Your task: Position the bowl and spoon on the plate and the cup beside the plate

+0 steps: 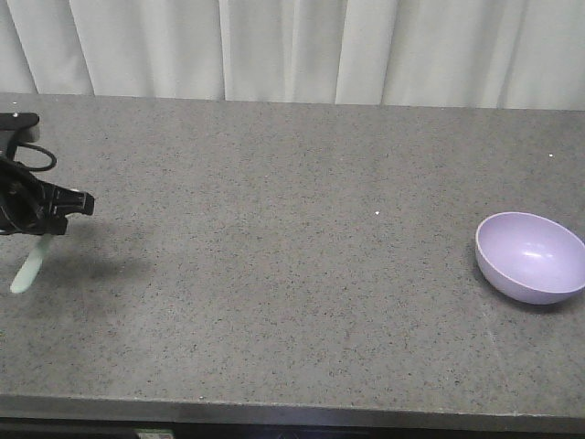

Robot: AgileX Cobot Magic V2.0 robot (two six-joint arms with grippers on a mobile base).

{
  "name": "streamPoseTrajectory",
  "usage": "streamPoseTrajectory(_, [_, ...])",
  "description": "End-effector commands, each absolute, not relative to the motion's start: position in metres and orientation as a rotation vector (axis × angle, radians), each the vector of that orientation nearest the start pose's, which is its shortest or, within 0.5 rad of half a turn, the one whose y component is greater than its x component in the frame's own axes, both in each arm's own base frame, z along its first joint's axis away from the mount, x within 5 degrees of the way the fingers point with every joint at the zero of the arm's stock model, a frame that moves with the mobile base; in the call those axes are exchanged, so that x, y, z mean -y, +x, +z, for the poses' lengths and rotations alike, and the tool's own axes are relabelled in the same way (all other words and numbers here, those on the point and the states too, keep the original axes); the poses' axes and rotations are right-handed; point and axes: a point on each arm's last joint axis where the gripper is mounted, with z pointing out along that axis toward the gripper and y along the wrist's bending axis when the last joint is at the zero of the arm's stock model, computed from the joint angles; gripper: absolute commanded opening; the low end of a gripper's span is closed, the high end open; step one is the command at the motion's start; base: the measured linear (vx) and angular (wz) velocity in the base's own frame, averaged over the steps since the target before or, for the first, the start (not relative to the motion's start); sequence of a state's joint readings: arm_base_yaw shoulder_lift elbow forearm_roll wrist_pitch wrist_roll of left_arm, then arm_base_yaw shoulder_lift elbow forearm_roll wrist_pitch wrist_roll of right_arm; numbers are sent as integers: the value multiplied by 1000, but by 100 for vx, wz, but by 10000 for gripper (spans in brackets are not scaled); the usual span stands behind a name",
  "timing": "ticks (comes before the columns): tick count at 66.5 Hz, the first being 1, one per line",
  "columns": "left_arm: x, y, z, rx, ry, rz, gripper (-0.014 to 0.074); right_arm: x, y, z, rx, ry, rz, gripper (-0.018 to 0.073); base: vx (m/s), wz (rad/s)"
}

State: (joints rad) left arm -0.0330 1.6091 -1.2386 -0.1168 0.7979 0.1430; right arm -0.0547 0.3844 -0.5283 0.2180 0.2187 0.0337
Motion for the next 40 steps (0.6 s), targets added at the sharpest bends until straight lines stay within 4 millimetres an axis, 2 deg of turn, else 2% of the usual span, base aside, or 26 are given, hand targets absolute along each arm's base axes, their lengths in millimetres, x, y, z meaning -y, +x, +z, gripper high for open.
streamPoseTrajectory(1, [23,328,318,-2465,114,-150,-7,2,83,359,-1467,190,165,582,0,0])
streamPoseTrajectory(7, [24,317,336,-2408,99,-178,-7,2,82,361,-1471,188,167,582,0,0])
streamPoseTrajectory(13, [25,302,356,-2341,92,-197,-7,1,82,371,-1491,175,165,582,0,0])
streamPoseTrajectory(25, [26,274,390,-2224,81,-236,-7,2,88,415,-1596,110,62,582,0,0])
streamPoseTrajectory(31, [25,260,403,-2174,85,-234,-7,7,102,437,-1698,110,-13,582,0,0])
streamPoseTrajectory(40, [25,249,413,-2133,89,-228,-7,21,134,444,-1851,155,-172,582,0,0])
